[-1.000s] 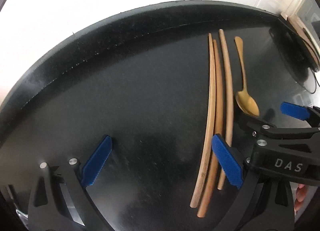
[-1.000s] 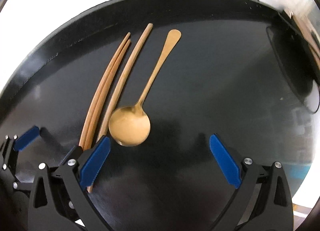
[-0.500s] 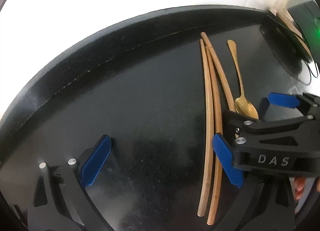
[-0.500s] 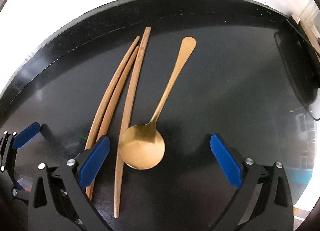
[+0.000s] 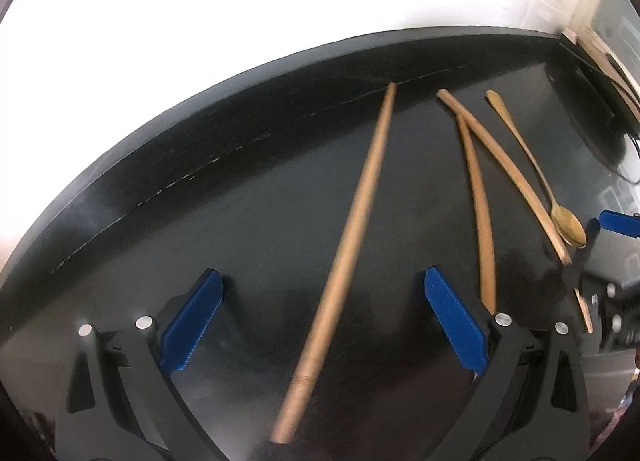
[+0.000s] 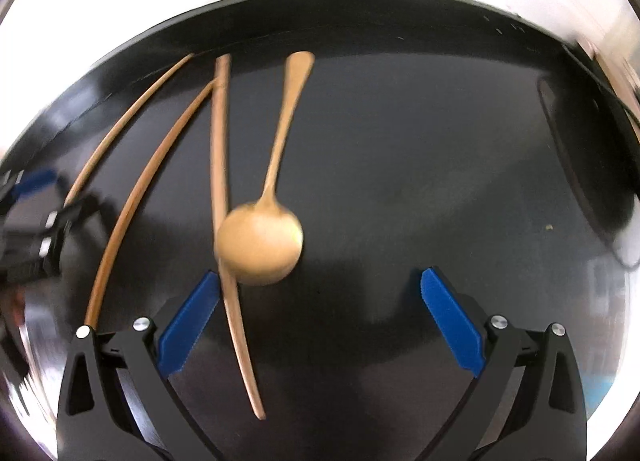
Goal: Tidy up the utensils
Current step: 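Move both grippers back over the remaining chopsticks and gold spoon, then close the left gripper on a chopstick while the right grasps another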
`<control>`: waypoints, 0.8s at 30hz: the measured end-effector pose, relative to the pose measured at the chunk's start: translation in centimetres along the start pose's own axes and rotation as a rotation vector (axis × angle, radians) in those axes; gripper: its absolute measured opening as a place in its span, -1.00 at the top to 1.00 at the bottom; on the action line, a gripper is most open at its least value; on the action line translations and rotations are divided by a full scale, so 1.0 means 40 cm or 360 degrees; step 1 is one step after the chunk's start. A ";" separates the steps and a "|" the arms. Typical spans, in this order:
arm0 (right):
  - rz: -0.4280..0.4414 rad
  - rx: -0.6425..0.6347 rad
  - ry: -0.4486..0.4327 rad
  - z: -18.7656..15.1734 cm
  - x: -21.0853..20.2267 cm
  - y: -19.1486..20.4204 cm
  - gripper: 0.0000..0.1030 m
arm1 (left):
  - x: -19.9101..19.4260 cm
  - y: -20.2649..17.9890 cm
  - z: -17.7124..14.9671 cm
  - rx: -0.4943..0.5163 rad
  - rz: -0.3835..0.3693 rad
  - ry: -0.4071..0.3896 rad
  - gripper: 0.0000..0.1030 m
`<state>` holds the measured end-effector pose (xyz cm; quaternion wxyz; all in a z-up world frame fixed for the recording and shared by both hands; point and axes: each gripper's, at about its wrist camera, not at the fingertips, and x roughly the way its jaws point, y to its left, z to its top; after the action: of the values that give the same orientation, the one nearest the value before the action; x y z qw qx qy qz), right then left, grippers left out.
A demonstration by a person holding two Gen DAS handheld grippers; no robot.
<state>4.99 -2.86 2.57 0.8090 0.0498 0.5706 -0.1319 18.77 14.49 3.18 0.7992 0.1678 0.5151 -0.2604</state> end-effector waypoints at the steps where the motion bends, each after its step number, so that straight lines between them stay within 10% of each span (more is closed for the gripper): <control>1: 0.0010 -0.0024 -0.0033 -0.014 -0.005 0.003 -0.90 | 0.000 -0.005 0.004 0.0015 -0.0007 -0.0014 -0.90; 12: 0.0004 -0.0002 -0.0197 -0.021 -0.014 0.053 -0.89 | 0.015 -0.011 0.074 0.0090 -0.0058 -0.0057 -0.79; 13: 0.0024 -0.0041 -0.0196 -0.033 -0.028 0.077 -0.66 | 0.003 -0.008 0.066 0.0097 -0.0066 -0.0094 -0.47; 14: 0.0036 -0.0085 -0.0232 -0.035 -0.036 0.073 -0.34 | -0.016 -0.005 0.067 0.0126 -0.0052 -0.0171 0.85; 15: 0.0043 -0.0118 -0.0266 -0.045 -0.051 0.085 0.54 | -0.019 -0.004 0.065 0.0145 -0.0028 -0.0155 0.87; 16: 0.0029 -0.0139 -0.0247 -0.057 -0.059 0.093 0.84 | -0.025 -0.005 0.060 0.0151 -0.0036 -0.0153 0.89; 24: 0.0322 0.0051 -0.0232 -0.068 -0.167 0.046 0.86 | -0.242 0.045 -0.021 -0.0023 -0.0069 -0.0207 0.90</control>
<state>0.90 0.60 7.77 0.8566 0.1104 0.5001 -0.0621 15.96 18.74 11.64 0.8264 0.1337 0.4673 -0.2843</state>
